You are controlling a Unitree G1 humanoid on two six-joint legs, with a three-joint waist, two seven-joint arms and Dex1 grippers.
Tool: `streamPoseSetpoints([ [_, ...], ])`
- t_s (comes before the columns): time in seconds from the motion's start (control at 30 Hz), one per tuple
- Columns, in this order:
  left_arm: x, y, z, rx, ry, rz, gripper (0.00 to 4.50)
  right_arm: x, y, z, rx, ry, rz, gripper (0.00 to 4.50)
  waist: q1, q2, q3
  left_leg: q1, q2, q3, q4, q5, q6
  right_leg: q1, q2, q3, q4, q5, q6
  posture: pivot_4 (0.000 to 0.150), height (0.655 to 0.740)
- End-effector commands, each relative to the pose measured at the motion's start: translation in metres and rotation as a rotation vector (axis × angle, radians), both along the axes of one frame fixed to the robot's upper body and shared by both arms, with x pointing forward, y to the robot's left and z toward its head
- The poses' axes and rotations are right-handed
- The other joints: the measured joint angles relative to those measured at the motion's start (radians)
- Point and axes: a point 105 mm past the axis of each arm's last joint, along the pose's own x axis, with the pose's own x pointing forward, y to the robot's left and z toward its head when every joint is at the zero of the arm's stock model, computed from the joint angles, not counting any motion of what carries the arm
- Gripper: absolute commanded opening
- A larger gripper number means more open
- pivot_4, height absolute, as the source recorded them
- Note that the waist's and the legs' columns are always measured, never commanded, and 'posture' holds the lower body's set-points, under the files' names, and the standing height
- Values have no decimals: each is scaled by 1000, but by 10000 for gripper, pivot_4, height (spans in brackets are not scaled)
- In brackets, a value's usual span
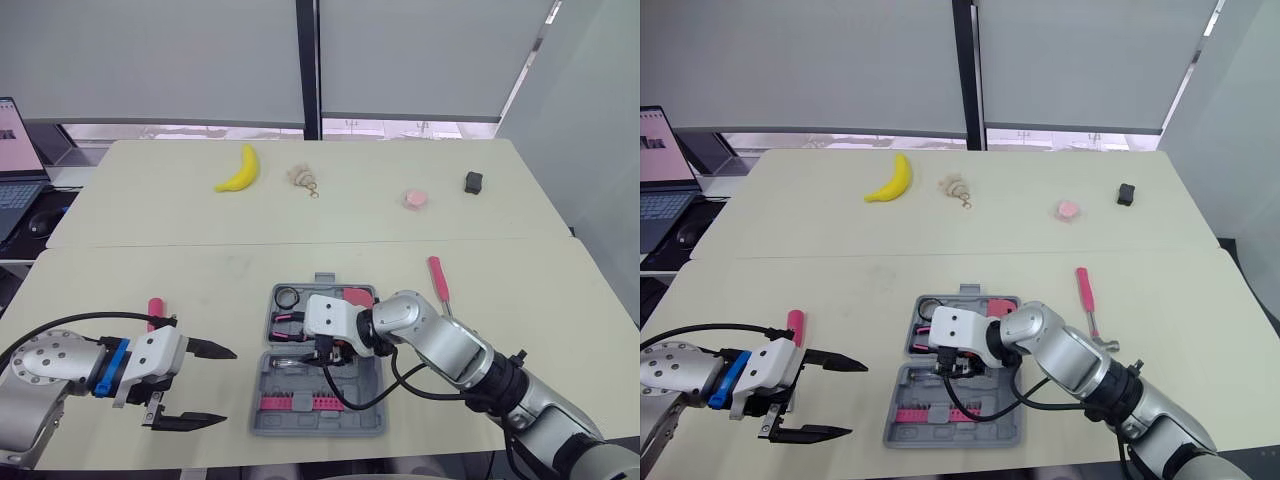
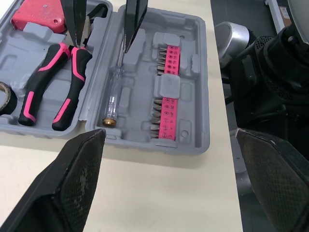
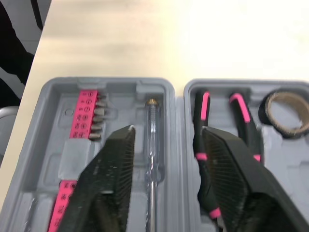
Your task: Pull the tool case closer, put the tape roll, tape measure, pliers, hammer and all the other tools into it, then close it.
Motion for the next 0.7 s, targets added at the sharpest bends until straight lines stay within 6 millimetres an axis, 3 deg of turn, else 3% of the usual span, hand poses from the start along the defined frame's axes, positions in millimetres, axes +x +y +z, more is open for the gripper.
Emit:
streamPoseSetpoints([
  [0.03, 1, -5, 7, 0, -29, -14, 45000, -5, 4, -4, 3, -15, 49, 12179, 0, 0, 0, 0, 0, 0, 0, 0, 0, 0, 0, 0, 0, 0, 0, 1500, 7400],
  [0.2, 2, -7, 8, -1, -29, -12, 45000, -6, 6, -13, -15, -11, 54, 97, 0, 0, 0, 0, 0, 0, 0, 0, 0, 0, 0, 0, 0, 0, 0, 1500, 7400],
  [0.7, 1, -7, 6, -2, -26, -2, 45000, -1, -6, -53, -177, 67, -8, 97, 0, 0, 0, 1, 0, 0, 0, 0, 0, 0, 0, 0, 0, 0, 0, 1500, 7400],
])
